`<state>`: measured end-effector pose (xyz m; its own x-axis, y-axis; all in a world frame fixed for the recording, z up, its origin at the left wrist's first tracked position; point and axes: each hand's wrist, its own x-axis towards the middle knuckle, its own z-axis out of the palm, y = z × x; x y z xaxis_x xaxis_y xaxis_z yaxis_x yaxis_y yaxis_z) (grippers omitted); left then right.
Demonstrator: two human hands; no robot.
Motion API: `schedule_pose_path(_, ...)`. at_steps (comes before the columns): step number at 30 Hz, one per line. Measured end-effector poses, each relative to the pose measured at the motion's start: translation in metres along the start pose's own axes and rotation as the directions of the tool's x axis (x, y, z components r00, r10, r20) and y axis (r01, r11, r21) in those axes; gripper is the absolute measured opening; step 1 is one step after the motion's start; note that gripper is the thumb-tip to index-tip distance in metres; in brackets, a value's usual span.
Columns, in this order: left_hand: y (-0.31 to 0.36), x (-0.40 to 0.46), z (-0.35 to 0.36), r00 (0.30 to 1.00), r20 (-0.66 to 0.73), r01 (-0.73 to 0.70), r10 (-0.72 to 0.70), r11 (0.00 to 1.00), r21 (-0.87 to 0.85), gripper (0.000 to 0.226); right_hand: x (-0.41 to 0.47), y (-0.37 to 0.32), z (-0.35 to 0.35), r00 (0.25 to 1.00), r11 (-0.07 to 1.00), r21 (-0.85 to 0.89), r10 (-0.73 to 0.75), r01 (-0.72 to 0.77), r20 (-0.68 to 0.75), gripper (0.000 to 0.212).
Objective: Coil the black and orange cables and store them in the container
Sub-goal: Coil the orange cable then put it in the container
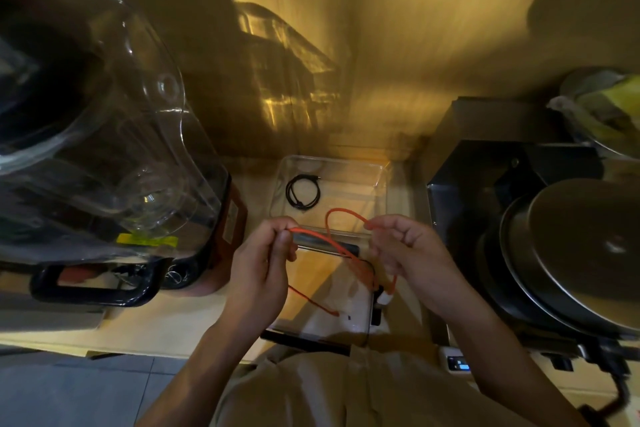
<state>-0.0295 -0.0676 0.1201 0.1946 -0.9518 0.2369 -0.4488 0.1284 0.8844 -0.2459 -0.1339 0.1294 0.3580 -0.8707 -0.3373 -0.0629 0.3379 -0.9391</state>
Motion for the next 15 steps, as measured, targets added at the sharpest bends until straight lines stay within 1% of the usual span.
schedule_pose_path(3, 0.0003, -0.0001, 0.0006, 1.0, -0.009, 0.017, -0.017, 1.0, -0.018, 0.017, 0.0011, 0.0022, -0.0038, 0.999, 1.0, 0.021, -0.019, 0.018, 0.026, 0.02)
schedule_pose_path(7, 0.0018, 0.0013, -0.0001, 0.999, -0.019, 0.037, -0.038, 0.999, -0.029, 0.018, 0.0024, 0.0045, -0.0037, 0.996, 0.996, -0.037, -0.08, 0.079, -0.037, 0.018)
schedule_pose_path(11, 0.0045, 0.0029, -0.003, 0.999, -0.019, 0.042, -0.043, 0.998, -0.043, 0.019, 0.0033, 0.0082, -0.0014, 0.994, 0.995, -0.033, -0.091, 0.089, -0.066, 0.026)
schedule_pose_path(15, 0.0033, 0.0031, -0.005, 0.999, -0.025, 0.047, -0.048, 0.998, -0.043, 0.018, 0.0051, 0.0091, -0.0023, 0.998, 0.996, 0.066, -0.069, 0.068, 0.011, 0.021)
